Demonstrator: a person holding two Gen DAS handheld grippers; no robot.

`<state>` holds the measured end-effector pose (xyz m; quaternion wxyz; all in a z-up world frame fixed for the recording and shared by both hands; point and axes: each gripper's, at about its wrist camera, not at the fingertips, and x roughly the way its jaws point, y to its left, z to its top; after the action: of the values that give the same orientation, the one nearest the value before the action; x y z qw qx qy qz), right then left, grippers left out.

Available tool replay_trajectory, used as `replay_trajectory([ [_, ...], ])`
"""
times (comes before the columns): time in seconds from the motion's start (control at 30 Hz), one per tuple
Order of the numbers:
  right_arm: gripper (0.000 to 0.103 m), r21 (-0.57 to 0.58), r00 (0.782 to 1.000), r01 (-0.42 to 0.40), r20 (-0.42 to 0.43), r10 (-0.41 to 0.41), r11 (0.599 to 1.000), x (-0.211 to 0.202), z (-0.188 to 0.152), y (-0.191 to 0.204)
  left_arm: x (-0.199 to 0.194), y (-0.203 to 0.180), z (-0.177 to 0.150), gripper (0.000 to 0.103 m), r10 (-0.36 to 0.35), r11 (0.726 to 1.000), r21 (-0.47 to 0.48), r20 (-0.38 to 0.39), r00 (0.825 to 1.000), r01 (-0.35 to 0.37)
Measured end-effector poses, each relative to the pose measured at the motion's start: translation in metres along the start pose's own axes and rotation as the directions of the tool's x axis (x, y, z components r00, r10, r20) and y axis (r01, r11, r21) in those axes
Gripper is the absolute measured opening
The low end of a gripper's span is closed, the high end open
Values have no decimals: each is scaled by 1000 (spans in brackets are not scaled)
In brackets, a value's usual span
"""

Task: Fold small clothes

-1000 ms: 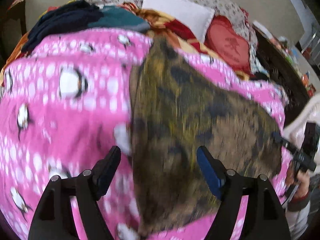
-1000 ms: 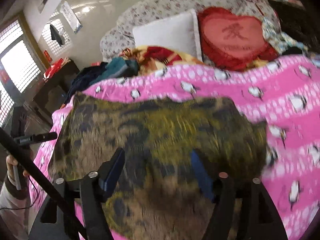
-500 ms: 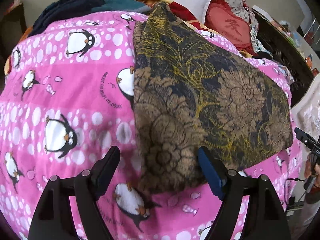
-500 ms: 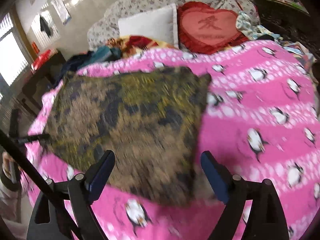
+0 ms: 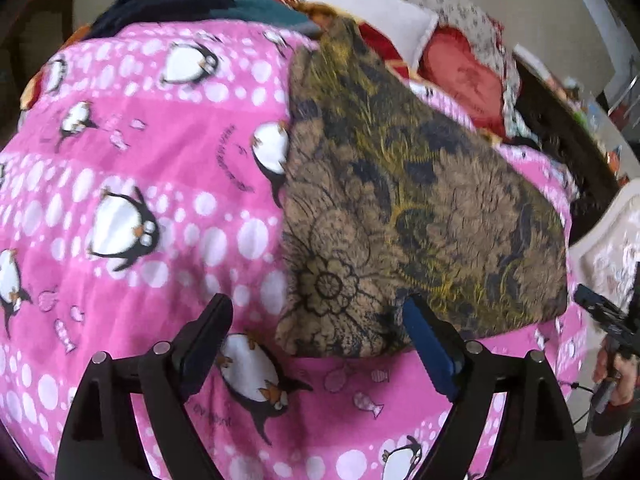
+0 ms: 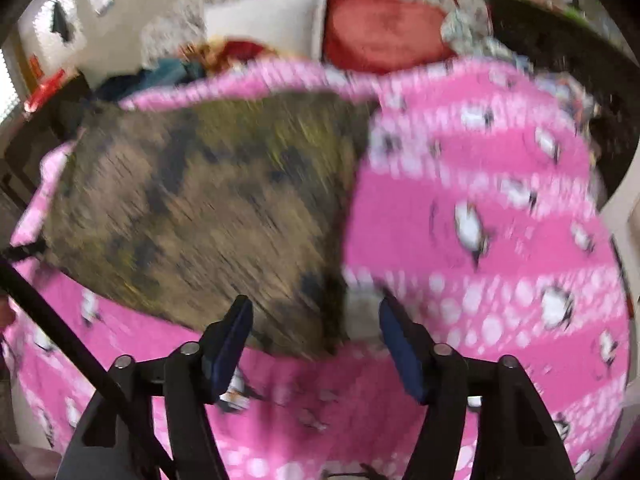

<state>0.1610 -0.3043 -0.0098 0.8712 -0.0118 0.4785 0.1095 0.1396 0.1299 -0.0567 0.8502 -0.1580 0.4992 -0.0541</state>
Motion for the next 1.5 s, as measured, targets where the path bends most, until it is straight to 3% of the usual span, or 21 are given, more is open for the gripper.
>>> replay_trajectory([
  [0.1, 85, -80, 998, -33, 57, 38, 996, -18, 34, 37, -3, 3, 1, 88, 23, 999, -31, 49, 999, -21],
  [0.2, 87, -113, 983, -167, 62, 175, 979, -13, 71, 86, 9, 2, 2, 89, -24, 996, -90, 33, 999, 27],
  [0.47, 88, -163, 945, -321, 12, 328, 933, 49, 138, 222, 24, 0, -3, 97, -80, 987, -130, 77, 994, 89],
  [0.67, 88, -155, 948, -317, -43, 314, 936, 103, 173, 289, 26, 15, -8, 103, -153, 972, -159, 129, 980, 173],
  [0.83, 88, -190, 968, -247, -85, 235, 950, 138, 189, 331, 25, 22, -11, 103, -189, 965, -153, 152, 970, 212],
  [1.03, 88, -236, 983, -169, -112, 146, 957, 165, 193, 356, 23, 39, -12, 103, -240, 950, -168, 155, 958, 265],
  [1.2, 88, -287, 991, -106, -112, 77, 952, 183, 192, 366, 21, 38, -11, 103, -237, 951, -164, 157, 959, 262],
  [1.3, 68, -305, 992, -116, -83, 95, 945, 180, 188, 365, 20, 40, -10, 103, -241, 950, -162, 160, 957, 266],
  [1.33, 53, -312, 993, -114, -72, 96, 943, 177, 187, 363, 20, 41, -10, 103, -247, 948, -163, 165, 955, 274],
  [1.37, 46, -316, 992, -121, -65, 106, 941, 173, 187, 360, 18, 41, -11, 103, -255, 945, -165, 173, 951, 283],
  [1.43, 25, -302, 988, -153, -59, 142, 941, 164, 187, 351, 16, 42, -11, 90, -278, 936, -163, 198, 940, 311],
  [1.5, 22, -269, 980, -201, -42, 197, 942, 150, 188, 340, 15, 42, -12, 24, -284, 939, -148, 180, 942, 311],
])
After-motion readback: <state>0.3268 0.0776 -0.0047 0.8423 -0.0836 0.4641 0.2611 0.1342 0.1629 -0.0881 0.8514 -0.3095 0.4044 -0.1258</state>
